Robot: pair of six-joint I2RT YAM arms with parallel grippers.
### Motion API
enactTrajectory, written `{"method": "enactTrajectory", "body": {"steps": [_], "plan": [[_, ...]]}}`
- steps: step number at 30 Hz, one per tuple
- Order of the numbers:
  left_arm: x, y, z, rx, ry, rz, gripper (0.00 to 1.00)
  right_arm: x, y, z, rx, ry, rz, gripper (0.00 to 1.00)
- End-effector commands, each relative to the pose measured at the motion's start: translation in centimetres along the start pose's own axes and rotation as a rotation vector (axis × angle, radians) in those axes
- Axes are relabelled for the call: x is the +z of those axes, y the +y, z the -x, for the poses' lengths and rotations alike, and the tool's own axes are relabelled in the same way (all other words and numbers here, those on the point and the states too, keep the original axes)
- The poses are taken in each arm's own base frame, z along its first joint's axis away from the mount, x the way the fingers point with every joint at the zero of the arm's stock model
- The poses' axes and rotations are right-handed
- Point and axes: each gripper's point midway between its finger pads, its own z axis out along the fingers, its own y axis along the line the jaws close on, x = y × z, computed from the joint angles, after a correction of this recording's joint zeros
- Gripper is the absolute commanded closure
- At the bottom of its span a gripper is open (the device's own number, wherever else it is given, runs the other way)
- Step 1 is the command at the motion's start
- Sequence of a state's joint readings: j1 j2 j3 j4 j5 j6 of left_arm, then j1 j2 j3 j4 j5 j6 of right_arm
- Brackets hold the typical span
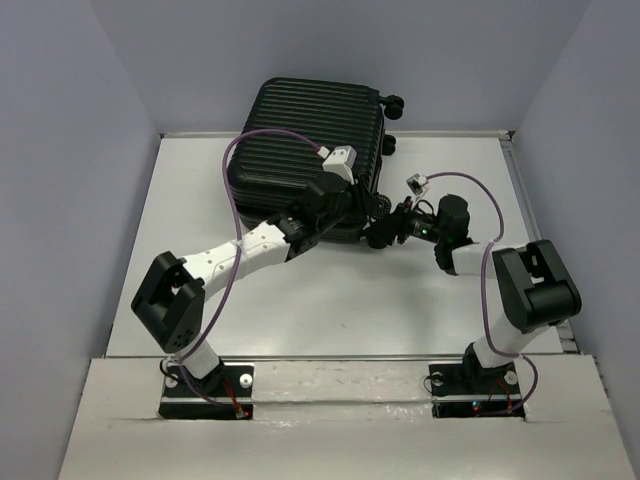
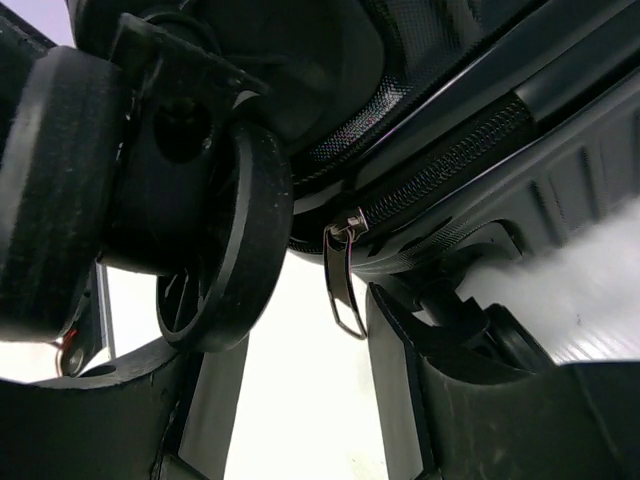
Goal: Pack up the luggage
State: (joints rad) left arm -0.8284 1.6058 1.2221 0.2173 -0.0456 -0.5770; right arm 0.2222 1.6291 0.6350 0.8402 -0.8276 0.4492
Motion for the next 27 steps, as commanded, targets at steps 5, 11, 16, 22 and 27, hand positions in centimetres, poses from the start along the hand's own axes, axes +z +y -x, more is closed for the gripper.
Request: {"method": "enactTrajectory", "body": {"steps": [5,11,16,22,27], "plan": [[-2.2,-2.8,4.8,-0.012,-0.147,-0.090,0.94,1.4,0.6,4.5,-0.085,-0.128,0.076,0.54],[-2.1,-2.8,4.8,-0.011,-0.146,-0.091,0.94,1.7,-0.1,4.7,-0.062,-0.151,0.054,0.93],[-1.3,-3.9,5.8,-0.010,-0.158,-0.113,0.94,1.0,1.5,3.0,0.015,-0.189,0.071,0.93],[0.8,-7.8,8.2,-0.007,-0.146,-0.210,0.94,4.0,9.6,-3.5,0.032,-0.146,0.163,0.93],[1.7,-10.0,9.2,-0.012,-0.115,-0.260,0.94,4.2,15.5,-5.9,0.094,-0.179,0.351,0.93]]}}
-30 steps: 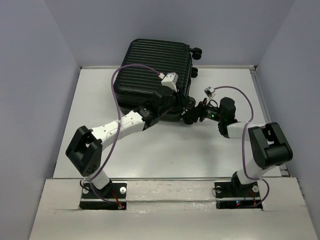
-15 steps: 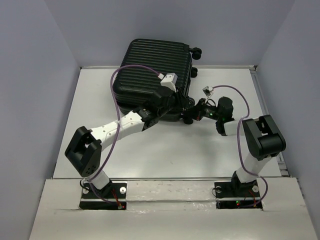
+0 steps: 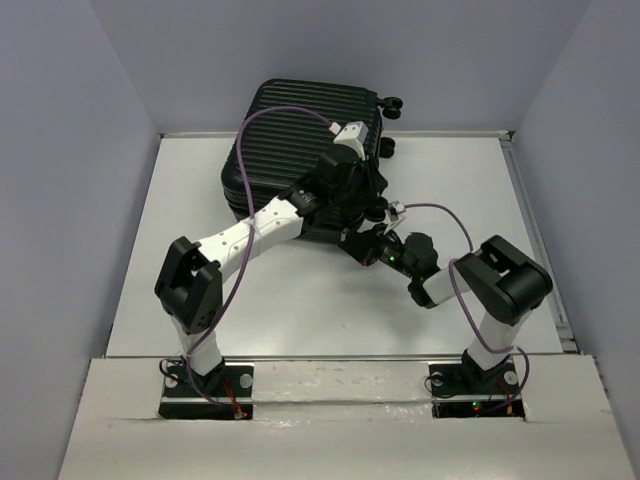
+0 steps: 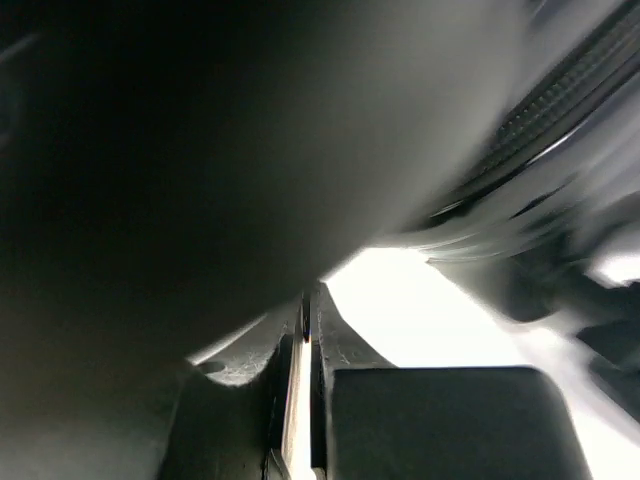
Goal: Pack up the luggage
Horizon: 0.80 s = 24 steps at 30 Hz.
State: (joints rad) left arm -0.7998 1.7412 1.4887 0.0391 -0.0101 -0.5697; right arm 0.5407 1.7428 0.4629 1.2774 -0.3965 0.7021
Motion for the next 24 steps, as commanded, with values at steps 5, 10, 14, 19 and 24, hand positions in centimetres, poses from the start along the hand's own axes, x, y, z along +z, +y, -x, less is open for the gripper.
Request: {"method": "enactTrajectory", "body": {"steps": [5,10,14,19,24], "plan": [[-2.0,-10.3,6.5,-0.021,-0.145,-0.315,0.94,0.1,10.3,-3.0,0.005,0.006,0.363,0.93],[-2.8,-13.0,3.9,-0.015,-0.097,-0.371,0.94,4.7,11.6,-1.4,0.057,-0.095,0.381,0.93],[-4.3,-12.6,4.6,0.029,-0.111,-0.356,0.94,2.0,9.7,-0.1,0.057,-0.187,0.276,0.93],[-8.4,-5.4,6.9,0.030,-0.140,-0.214,0.31,-2.9,5.6,-0.9,0.092,-0.116,0.160,0.93],[-14.9,8.6,11.2,-0.066,-0.305,0.070,0.08,-4.6,3.4,-5.3,0.124,0.135,0.044,0.31]]}}
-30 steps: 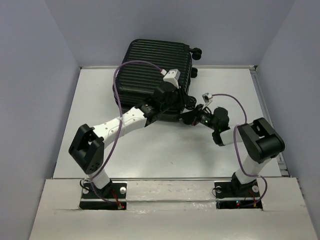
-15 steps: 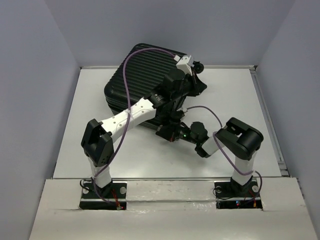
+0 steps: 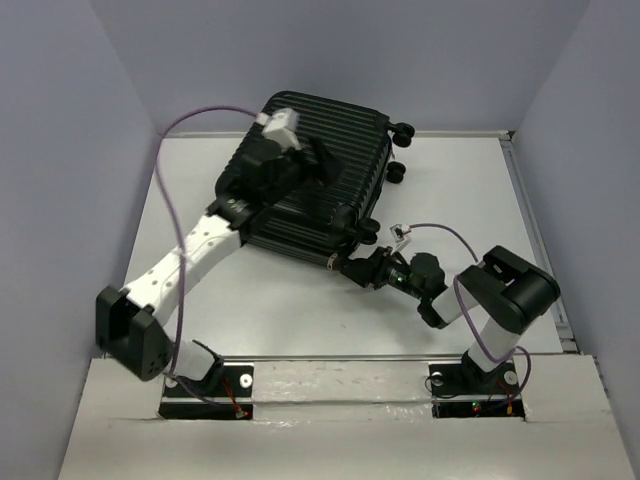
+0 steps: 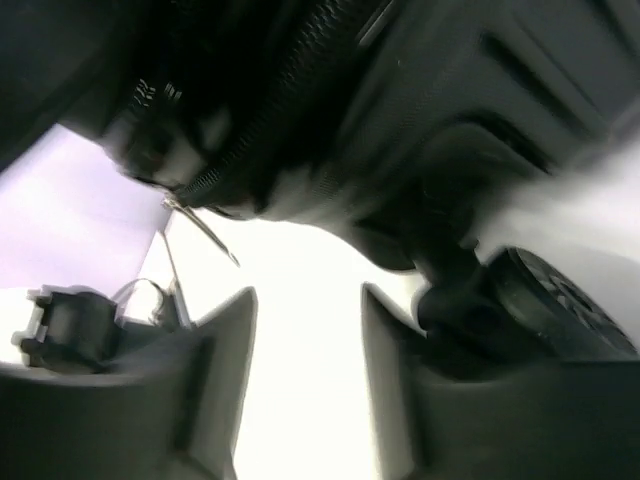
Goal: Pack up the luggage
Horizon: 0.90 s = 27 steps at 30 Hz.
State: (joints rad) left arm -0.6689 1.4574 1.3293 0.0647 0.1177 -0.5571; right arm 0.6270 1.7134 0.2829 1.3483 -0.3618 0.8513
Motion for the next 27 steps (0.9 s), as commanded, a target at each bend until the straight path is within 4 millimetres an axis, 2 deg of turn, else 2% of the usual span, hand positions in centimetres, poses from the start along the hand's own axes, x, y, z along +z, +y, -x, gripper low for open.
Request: {"method": "enactTrajectory", "body": {"steps": [1,2,3,4,5,6,7,8,9,10,11,13,14,15,17,18,20,21,22,23,24,27], "plan": [[-8.0,10.0,5.2,-0.045,-0.190,0.241,0.08,-1.4,2.3,0.8,-0.096,0.014,0.043,0.26],[-9.4,11.8,5.9,-0.050,-0.220,0.290,0.07,-1.7,0.4,-0.3,-0.087,0.049,-0.034,0.21],[-11.4,12.8,7.0,-0.051,-0.267,0.324,0.06,-2.6,-0.1,-0.5,-0.084,0.077,-0.105,0.16],[-13.3,16.4,7.9,-0.055,-0.312,0.424,0.03,-2.7,-0.7,0.9,-0.122,0.038,-0.170,0.14],[-14.2,17.9,7.9,-0.061,-0.311,0.477,0.02,-3.1,-1.0,1.4,-0.130,0.033,-0.220,0.12],[-15.0,19.2,8.1,-0.063,-0.313,0.512,0.01,-4.1,-2.4,0.7,-0.117,0.080,-0.315,0.08],[-15.6,21.2,8.1,-0.076,-0.293,0.559,0.01,-4.2,-1.1,3.6,-0.157,-0.008,-0.338,0.08],[-15.6,22.3,7.8,-0.078,-0.269,0.580,0.01,-5.3,-2.2,3.3,-0.150,0.018,-0.427,0.07],[-15.2,23.7,7.2,-0.101,-0.233,0.596,0.01,-5.9,-1.3,4.8,-0.173,-0.028,-0.436,0.06],[-15.6,25.0,7.4,-0.123,-0.229,0.588,0.01,-6.3,-1.3,6.6,-0.189,-0.090,-0.488,0.06],[-15.2,26.7,7.0,-0.159,-0.208,0.600,0.01,-7.2,-2.0,6.8,-0.185,-0.090,-0.544,0.14],[-15.1,28.2,7.5,-0.207,-0.211,0.585,0.01,-7.8,-1.3,8.6,-0.195,-0.146,-0.564,0.41],[-15.9,29.8,8.1,-0.239,-0.234,0.606,0.01,-8.1,-1.5,9.0,-0.192,-0.154,-0.582,0.58],[-15.6,31.4,7.6,-0.293,-0.225,0.626,0.01,-8.4,-1.8,9.3,-0.190,-0.156,-0.600,0.89],[-15.1,32.6,7.8,-0.332,-0.232,0.617,0.01,-8.2,-1.9,9.7,-0.201,-0.148,-0.613,0.93],[-14.2,33.9,7.7,-0.362,-0.224,0.618,0.01,-8.2,-1.9,11.2,-0.206,-0.177,-0.628,0.93],[-13.0,35.1,7.2,-0.400,-0.203,0.609,0.03,-8.0,-2.3,12.7,-0.199,-0.198,-0.646,0.93],[-11.9,36.6,6.6,-0.426,-0.174,0.617,0.04,-7.4,-2.6,14.3,-0.204,-0.203,-0.657,0.93],[-11.3,37.2,6.3,-0.449,-0.158,0.615,0.05,-6.9,-2.4,15.0,-0.210,-0.200,-0.652,0.93],[-11.0,38.0,6.0,-0.461,-0.146,0.628,0.05,-6.2,-2.2,15.7,-0.217,-0.201,-0.646,0.93],[-10.4,39.2,5.5,-0.475,-0.129,0.643,0.05,-5.5,-2.5,17.8,-0.229,-0.225,-0.665,0.93],[-9.7,41.1,4.4,-0.502,-0.117,0.687,0.06,-4.2,-2.5,20.2,-0.237,-0.232,-0.656,0.93]]}}
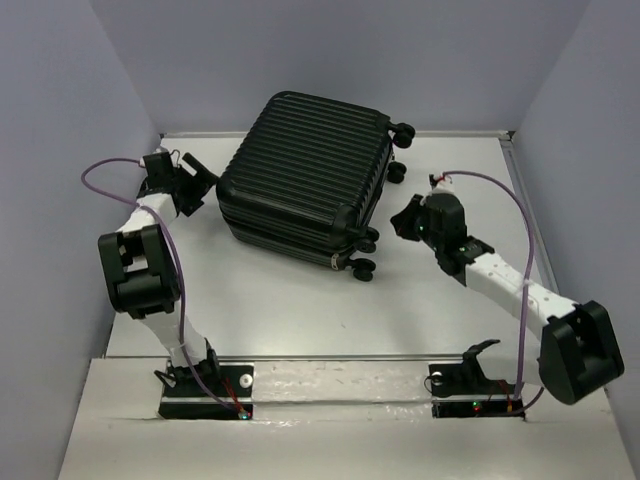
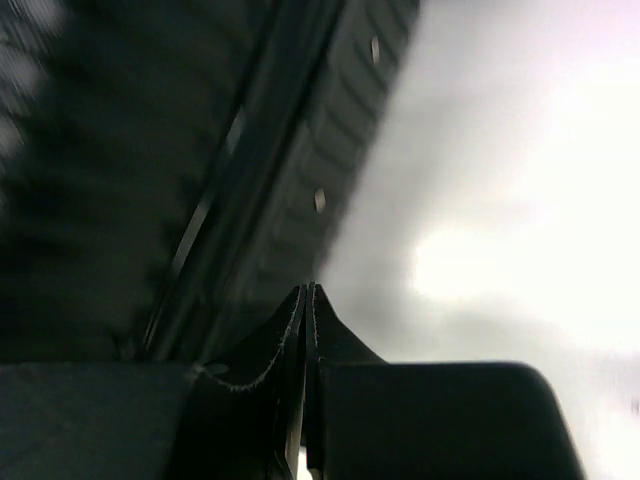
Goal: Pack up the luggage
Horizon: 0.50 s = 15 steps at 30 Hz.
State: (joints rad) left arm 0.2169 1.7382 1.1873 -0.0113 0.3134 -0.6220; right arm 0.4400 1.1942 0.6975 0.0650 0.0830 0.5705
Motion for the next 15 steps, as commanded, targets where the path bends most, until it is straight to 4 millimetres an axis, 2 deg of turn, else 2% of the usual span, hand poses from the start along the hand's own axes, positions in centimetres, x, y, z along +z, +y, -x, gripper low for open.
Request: {"method": "enactTrajectory", "body": {"steps": [1,3,4,5,7,8,9,10,12,14,15], "plan": [[1.3,-2.1,1.6,-0.001,-0.027,-0.051,0.07,2.8,2.3,6.2,-0.041,-0.078,0.036,0.93],[2.6,-2.1,-0.3,0.002,0.016,-0.038,0.07,4.5,2.8,6.4,-0.044,-0.049,0.053,0.93],[3.0,-2.2,-0.9,0.011,0.020,-0.034,0.07,6.3,2.6,6.7,-0.047,-0.039,0.037,0.93],[3.3,-3.0,-2.3,0.030,0.041,-0.037,0.07,6.9,3.0,6.4,-0.051,-0.016,0.058,0.93],[3.4,-3.6,-3.6,0.035,0.049,-0.041,0.07,8.2,2.7,6.3,-0.045,0.002,0.056,0.93],[3.4,-3.6,-4.7,0.035,0.058,-0.052,0.07,9.3,2.6,5.4,-0.042,0.034,0.061,0.93],[3.1,-3.8,-6.2,0.026,0.074,-0.063,0.08,9.8,3.5,6.2,-0.053,0.028,0.087,0.93],[2.7,-4.5,-6.2,0.035,0.069,-0.079,0.08,10.3,3.9,6.1,-0.053,0.047,0.106,0.93],[1.5,-3.7,-8.8,-0.010,0.070,-0.108,0.08,11.8,4.8,5.7,-0.063,0.092,0.143,0.92],[0.4,-3.4,-9.9,-0.032,0.061,-0.128,0.08,12.3,6.5,5.1,-0.078,0.140,0.237,0.91],[-0.9,-3.8,-10.0,-0.036,0.040,-0.155,0.08,12.9,7.2,5.3,-0.082,0.151,0.270,0.90]]}}
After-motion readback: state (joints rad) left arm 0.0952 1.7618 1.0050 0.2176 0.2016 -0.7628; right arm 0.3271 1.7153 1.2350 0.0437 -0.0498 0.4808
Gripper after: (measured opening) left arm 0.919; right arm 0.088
